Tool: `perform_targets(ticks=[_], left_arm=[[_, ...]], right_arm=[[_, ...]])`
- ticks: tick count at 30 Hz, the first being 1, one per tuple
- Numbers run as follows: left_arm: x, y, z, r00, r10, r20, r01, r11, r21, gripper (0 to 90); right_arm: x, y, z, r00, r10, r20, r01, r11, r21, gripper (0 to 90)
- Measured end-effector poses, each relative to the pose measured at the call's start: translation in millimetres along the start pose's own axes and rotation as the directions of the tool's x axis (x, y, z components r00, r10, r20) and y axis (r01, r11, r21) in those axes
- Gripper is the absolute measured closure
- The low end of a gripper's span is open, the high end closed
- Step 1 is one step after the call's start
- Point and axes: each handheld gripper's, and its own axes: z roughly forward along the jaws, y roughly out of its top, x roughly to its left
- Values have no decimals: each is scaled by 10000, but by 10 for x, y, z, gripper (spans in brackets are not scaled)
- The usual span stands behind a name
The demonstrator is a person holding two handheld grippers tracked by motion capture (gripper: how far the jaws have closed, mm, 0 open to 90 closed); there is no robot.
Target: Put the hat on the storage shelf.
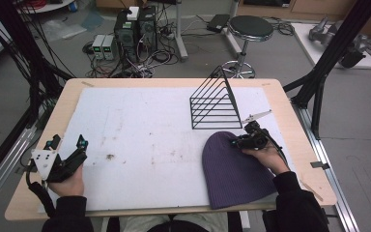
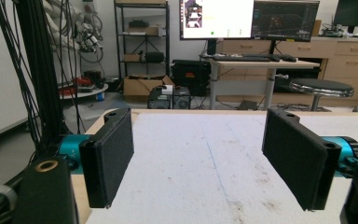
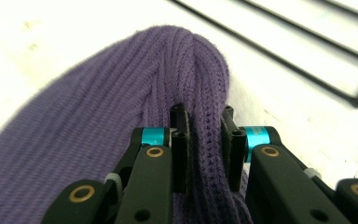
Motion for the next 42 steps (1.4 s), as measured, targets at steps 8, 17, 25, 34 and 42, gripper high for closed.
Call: perform_targets(ticks=[8,17,25,34,42], left_arm=[[-6,-5,5,10000,-20,73,20,10000,71,251],[-8,-8,8,10000,-37,89,37,10000,60,251],[-6,-5,3,9999,-86,73,86,10000,30,251],[-3,-9,8,9994,-291,172,289,9995,86,251],[-9,-8,7,9993,-309,206,308,9995,97,253]], right_arm=[[45,10,-129,9997,-65,-220,48,9973,-734,786],[185,124,-312,9975,-480,-511,371,9798,-1965,784],[330,304,-367,9943,-910,-561,699,9504,-3030,783],[418,389,-452,9912,-941,-933,474,9091,-4138,778],[509,460,-596,9920,-966,-818,372,8402,-5411,777]])
